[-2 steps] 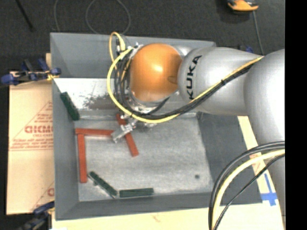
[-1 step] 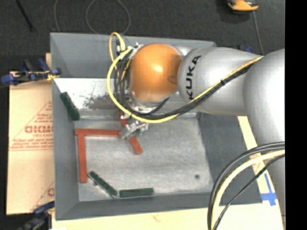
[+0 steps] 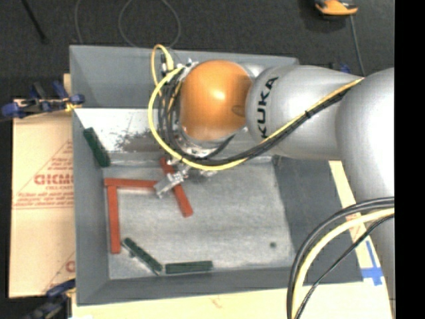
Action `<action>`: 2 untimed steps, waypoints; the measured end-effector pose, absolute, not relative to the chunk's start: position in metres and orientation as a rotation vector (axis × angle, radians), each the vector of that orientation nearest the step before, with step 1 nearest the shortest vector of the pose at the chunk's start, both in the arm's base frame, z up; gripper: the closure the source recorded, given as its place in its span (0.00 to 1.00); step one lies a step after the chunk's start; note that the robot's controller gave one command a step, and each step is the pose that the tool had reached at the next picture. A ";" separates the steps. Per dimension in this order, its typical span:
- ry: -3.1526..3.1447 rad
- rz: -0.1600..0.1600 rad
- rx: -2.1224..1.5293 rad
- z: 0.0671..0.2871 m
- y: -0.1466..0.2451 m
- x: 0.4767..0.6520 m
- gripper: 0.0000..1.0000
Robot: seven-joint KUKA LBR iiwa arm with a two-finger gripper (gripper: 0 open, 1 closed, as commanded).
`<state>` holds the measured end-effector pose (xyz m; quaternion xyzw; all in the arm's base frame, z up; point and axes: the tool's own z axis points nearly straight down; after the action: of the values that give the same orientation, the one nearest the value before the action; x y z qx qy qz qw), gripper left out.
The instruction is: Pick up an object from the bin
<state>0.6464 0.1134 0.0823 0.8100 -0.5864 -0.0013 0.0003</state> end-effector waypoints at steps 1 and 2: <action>-1.843 -0.005 2.543 0.082 0.113 0.646 1.00; -1.844 -0.005 2.542 0.082 0.113 0.646 0.00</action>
Offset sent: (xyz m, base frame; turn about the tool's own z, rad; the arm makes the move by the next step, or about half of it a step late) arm 0.0000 0.0000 0.0000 0.0000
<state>0.6463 0.1133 0.0823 0.8094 -0.5873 -0.0016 0.0007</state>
